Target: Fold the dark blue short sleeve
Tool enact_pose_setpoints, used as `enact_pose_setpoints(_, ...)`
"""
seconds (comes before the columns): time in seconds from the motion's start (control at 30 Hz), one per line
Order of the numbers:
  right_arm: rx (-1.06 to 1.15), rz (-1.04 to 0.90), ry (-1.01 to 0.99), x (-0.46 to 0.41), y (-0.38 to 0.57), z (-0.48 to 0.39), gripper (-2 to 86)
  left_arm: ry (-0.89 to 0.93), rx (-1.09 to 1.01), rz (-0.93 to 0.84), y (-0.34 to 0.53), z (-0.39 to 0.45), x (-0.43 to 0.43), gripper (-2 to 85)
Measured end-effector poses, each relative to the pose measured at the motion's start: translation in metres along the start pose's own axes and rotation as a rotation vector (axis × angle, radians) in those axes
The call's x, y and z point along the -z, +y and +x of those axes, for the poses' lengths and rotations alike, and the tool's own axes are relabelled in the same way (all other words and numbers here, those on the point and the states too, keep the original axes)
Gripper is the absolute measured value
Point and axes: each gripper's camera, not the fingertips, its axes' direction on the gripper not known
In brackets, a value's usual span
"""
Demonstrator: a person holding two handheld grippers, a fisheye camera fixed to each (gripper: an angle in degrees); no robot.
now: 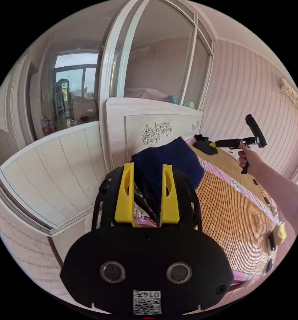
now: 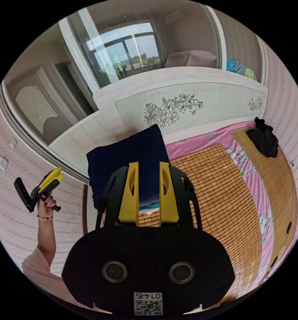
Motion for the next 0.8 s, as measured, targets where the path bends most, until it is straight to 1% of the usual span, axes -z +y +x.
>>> enact_pose_setpoints(0.03, 0.040, 0.023, 0.010, -0.008, 0.008, -0.007, 8.5, 0.001, -0.012, -0.017, 0.004, 0.003, -0.004, 12.4)
enact_pose_setpoints(0.13, 0.125, -0.029, 0.057, -0.023, 0.036, -0.016, 10.0, 0.035, -0.120, -0.117, 0.024, 0.038, -0.017, 12.9)
enact_pose_setpoints(0.2, 0.105, -0.043, 0.087, -0.020, 0.064, -0.015, 9.8, 0.114, -0.187, -0.212, 0.038, 0.088, -0.031, 13.5)
enact_pose_setpoints(0.23, 0.063, -0.056, 0.119, -0.015, 0.085, -0.012, 9.7, 0.140, -0.212, -0.240, 0.042, 0.104, -0.036, 13.6)
enact_pose_setpoints(0.3, -0.036, -0.085, 0.172, -0.003, 0.123, -0.002, 9.5, 0.171, -0.275, -0.340, 0.060, 0.174, -0.051, 13.9)
enact_pose_setpoints(0.33, -0.126, -0.121, 0.203, 0.004, 0.152, 0.008, 8.8, 0.168, -0.280, -0.355, 0.066, 0.193, -0.053, 13.8)
enact_pose_setpoints(0.37, -0.217, -0.160, 0.213, 0.011, 0.183, 0.018, 7.6, 0.173, -0.281, -0.391, 0.077, 0.229, -0.057, 13.5)
enact_pose_setpoints(0.4, -0.257, -0.180, 0.211, 0.015, 0.199, 0.023, 6.5, 0.196, -0.322, -0.452, 0.091, 0.268, -0.059, 12.8)
enact_pose_setpoints(0.43, -0.340, -0.195, 0.191, 0.026, 0.233, 0.031, 4.3, 0.208, -0.342, -0.479, 0.099, 0.287, -0.058, 12.4)
enact_pose_setpoints(0.47, -0.423, -0.187, 0.155, 0.041, 0.267, 0.038, 2.7, 0.215, -0.395, -0.508, 0.115, 0.325, -0.052, 11.3)
enact_pose_setpoints(0.5, -0.462, -0.175, 0.135, 0.049, 0.284, 0.041, 1.9, 0.200, -0.457, -0.484, 0.132, 0.360, -0.041, 10.1)
enact_pose_setpoints(0.57, -0.602, -0.106, 0.082, 0.083, 0.349, 0.043, 0.7, 0.186, -0.510, -0.403, 0.157, 0.405, -0.019, 7.9)
enact_pose_setpoints(0.63, -0.684, -0.074, 0.122, 0.103, 0.392, 0.037, 0.3, 0.217, -0.524, -0.364, 0.178, 0.442, 0.001, 5.4)
enact_pose_setpoints(0.7, -0.741, -0.062, 0.168, 0.118, 0.426, 0.026, 0.0, 0.264, -0.556, -0.433, 0.203, 0.485, 0.019, 0.7)
enact_pose_setpoints(0.73, -0.766, -0.041, 0.187, 0.127, 0.445, 0.018, -0.2, 0.282, -0.576, -0.450, 0.209, 0.495, 0.023, 0.4)
enact_pose_setpoints(0.8, -0.767, 0.000, 0.213, 0.138, 0.467, 0.006, -0.4, 0.375, -0.626, -0.505, 0.232, 0.530, 0.035, -0.4)
